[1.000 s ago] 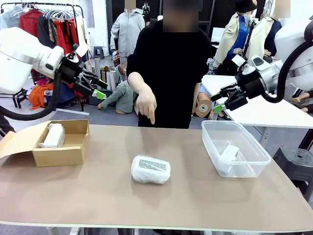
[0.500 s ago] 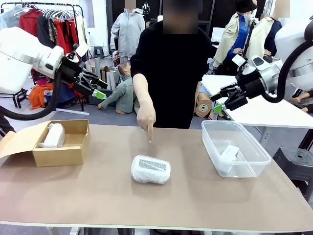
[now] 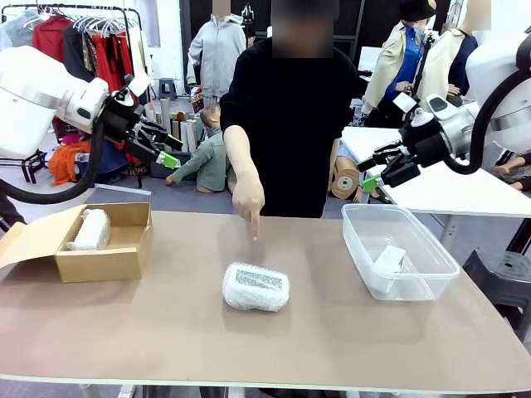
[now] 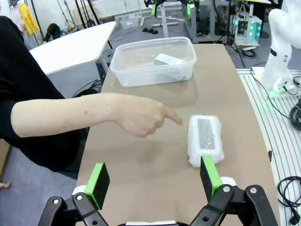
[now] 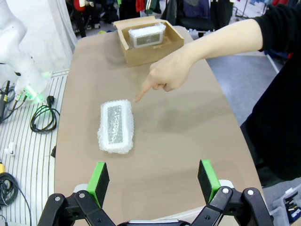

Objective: Separate and place wrapped and unwrapped clocks.
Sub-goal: Pick up the Digital clock indicated by the person.

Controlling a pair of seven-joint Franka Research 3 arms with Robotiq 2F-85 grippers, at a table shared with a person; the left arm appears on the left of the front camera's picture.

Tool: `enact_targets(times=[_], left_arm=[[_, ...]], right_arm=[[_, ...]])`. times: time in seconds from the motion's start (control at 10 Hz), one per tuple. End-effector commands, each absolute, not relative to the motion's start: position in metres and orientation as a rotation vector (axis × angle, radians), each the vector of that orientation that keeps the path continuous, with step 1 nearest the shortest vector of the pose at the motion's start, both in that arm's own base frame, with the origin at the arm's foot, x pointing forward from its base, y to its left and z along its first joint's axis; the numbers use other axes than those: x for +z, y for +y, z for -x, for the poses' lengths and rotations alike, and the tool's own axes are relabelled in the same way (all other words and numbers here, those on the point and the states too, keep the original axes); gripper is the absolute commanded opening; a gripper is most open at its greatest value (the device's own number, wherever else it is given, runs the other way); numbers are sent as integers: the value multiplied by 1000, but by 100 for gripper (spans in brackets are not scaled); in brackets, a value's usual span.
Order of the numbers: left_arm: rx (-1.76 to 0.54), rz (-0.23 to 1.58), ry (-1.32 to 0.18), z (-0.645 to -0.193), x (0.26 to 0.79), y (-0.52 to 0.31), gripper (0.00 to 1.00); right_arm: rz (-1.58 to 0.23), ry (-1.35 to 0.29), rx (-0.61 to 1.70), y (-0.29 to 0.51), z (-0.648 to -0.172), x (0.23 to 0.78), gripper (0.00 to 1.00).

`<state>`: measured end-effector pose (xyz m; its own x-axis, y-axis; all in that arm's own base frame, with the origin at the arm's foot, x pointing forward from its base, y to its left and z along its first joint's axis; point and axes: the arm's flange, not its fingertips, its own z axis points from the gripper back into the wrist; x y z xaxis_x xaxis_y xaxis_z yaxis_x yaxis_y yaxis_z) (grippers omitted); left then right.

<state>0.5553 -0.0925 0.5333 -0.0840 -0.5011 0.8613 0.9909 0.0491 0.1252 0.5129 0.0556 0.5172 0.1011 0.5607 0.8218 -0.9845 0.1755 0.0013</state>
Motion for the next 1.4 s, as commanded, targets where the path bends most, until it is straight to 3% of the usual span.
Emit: enact_targets(times=[0.0, 1.3], left_arm=[[-1426, 711, -935, -553, 536, -92, 100], [-1426, 711, -935, -553, 536, -92, 100]], right_arm=[[-660, -808, 1264, 59, -514, 518, 100], [-660, -808, 1264, 59, -514, 518, 100]])
